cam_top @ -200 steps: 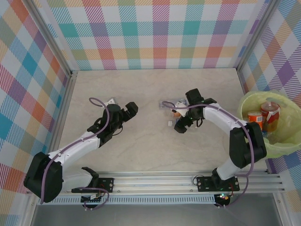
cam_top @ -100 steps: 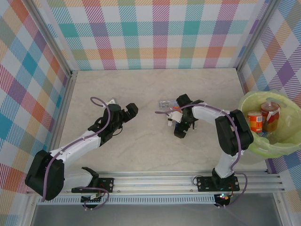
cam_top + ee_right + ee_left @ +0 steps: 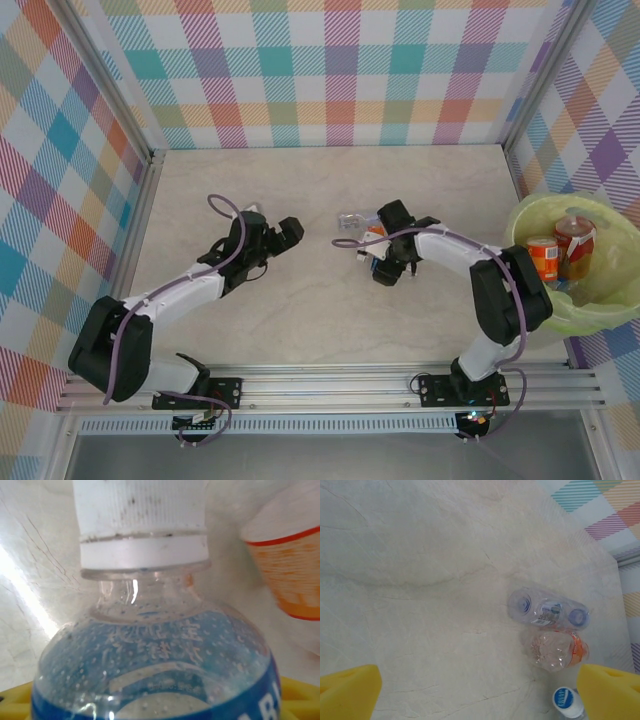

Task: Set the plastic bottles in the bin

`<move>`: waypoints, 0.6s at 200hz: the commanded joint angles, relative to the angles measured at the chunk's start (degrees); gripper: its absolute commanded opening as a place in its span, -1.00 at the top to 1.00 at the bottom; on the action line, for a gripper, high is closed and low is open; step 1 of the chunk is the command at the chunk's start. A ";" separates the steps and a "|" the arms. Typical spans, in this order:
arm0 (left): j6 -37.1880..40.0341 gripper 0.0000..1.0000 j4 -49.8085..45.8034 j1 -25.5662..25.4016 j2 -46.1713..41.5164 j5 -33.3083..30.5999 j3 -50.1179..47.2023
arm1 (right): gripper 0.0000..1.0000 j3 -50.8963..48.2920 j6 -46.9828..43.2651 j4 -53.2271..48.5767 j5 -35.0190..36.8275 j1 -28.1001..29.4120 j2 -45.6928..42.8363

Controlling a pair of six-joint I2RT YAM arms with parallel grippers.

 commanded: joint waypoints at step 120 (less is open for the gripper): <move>-0.10 -1.00 -4.19 0.57 4.87 5.54 5.53 | -0.09 -1.29 26.33 6.30 -7.68 -0.63 -34.66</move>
